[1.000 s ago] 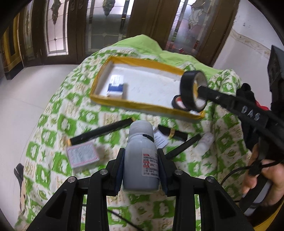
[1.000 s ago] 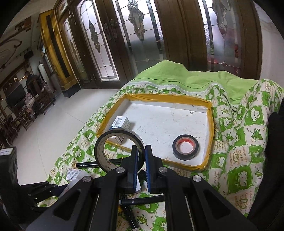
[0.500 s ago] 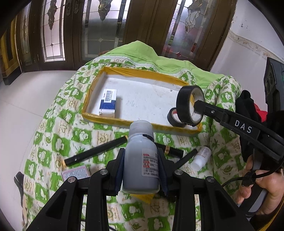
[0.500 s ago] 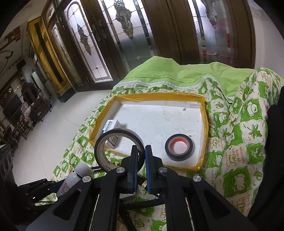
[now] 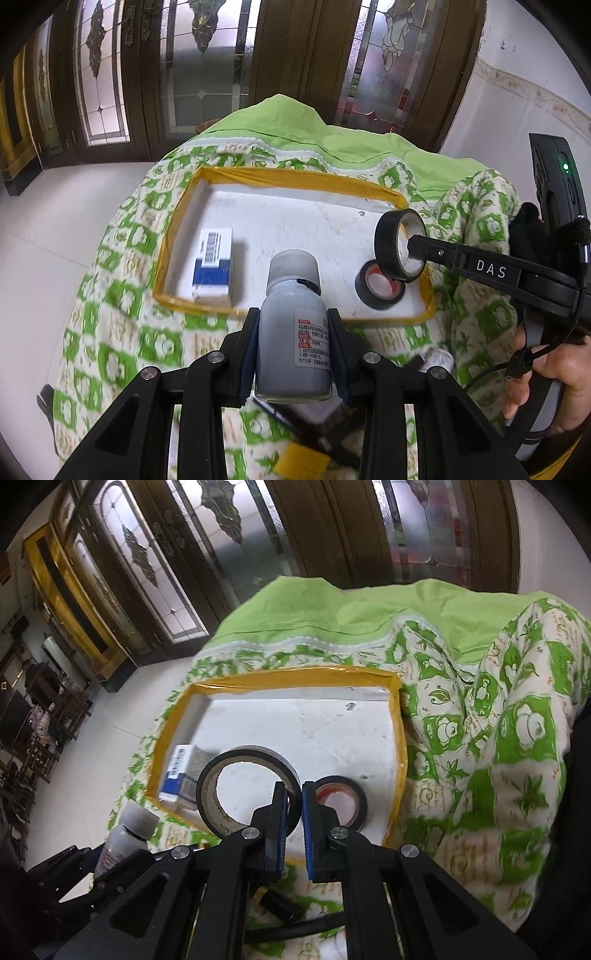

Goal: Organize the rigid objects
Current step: 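Carry the bottle into the tray with left tool while right tool carries the black tape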

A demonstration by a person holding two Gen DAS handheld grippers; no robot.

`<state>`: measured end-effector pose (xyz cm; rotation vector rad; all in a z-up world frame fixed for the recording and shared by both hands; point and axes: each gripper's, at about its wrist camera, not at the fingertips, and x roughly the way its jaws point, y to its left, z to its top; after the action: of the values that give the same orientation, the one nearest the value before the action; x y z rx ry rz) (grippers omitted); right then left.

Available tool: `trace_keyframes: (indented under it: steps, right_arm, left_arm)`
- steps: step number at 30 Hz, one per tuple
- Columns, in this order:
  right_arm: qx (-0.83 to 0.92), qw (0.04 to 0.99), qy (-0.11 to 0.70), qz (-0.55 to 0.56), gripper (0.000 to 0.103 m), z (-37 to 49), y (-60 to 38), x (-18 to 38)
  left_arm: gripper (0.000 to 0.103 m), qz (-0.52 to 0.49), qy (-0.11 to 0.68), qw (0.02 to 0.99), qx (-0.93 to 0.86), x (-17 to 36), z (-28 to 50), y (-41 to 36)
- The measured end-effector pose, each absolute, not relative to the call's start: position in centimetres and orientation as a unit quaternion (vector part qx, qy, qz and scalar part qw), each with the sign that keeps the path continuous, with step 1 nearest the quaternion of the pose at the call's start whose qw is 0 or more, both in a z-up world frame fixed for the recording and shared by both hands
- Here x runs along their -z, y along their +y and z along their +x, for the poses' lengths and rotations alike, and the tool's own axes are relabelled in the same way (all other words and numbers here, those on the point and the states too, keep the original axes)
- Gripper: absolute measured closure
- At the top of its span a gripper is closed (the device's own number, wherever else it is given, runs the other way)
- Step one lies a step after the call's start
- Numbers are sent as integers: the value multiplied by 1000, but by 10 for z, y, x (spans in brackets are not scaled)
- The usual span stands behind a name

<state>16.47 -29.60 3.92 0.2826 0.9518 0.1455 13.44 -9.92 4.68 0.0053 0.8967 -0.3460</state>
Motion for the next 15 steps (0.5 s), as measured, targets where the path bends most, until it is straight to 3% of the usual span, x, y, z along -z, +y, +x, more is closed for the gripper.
trace_keyframes:
  steps: [15]
  right_arm:
    - [-48,869,484,86,96,217,-293,-18]
  left_arm:
    - [67,85,401,904,121,-30,171,-136]
